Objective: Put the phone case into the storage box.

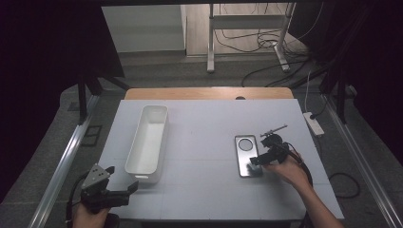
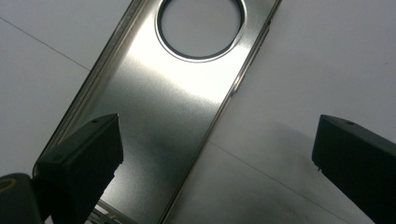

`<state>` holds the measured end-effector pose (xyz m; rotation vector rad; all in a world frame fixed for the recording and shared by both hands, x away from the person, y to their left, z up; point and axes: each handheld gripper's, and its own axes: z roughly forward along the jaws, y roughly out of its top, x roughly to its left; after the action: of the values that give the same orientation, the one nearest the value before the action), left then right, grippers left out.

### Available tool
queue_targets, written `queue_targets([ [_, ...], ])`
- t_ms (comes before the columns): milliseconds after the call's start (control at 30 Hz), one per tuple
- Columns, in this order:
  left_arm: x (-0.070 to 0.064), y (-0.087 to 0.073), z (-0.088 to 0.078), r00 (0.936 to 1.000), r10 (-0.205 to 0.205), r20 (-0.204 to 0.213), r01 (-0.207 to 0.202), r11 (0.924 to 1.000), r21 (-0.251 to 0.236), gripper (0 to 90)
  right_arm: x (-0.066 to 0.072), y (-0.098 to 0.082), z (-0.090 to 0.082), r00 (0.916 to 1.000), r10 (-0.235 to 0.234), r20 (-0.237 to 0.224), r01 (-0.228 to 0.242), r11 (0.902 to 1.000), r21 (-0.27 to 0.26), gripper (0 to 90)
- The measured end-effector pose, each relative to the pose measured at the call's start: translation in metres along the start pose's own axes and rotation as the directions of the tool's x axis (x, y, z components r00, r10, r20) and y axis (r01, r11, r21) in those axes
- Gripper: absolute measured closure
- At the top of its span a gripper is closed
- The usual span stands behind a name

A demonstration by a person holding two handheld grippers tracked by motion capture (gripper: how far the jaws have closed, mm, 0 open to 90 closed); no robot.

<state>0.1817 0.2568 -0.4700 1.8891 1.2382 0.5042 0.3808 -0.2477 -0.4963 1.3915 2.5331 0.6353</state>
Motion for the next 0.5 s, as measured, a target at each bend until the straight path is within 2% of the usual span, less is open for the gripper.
queue_targets([
  [167,0.0002,0.0000,-0.0002,1.0000,-0.002,0.004,0.002,1.0000,0.000,0.9,-0.0009,-0.0022,0.0037,1.0000,0.004,-0.001,-0.004,0.9999,0.012,6.6],
  [333,0.0003,0.0000,0.0000,1.0000,-0.002,0.006,0.002,1.0000,0.001,0.9,-0.0005,-0.0043,0.0076,0.9998,-0.019,0.006,0.019,0.9996,0.022,16.0],
  [400,0.0002,0.0000,0.0000,1.0000,-0.001,0.005,0.001,1.0000,0.001,0.9,0.0002,-0.0042,0.0069,0.9986,-0.042,0.031,0.041,0.9989,0.023,22.5],
  [500,0.0001,0.0001,0.0002,1.0000,0.002,0.003,-0.002,1.0000,0.004,0.9,-0.0013,-0.0043,0.0041,0.9979,-0.061,0.019,0.061,0.9981,0.008,38.2],
])
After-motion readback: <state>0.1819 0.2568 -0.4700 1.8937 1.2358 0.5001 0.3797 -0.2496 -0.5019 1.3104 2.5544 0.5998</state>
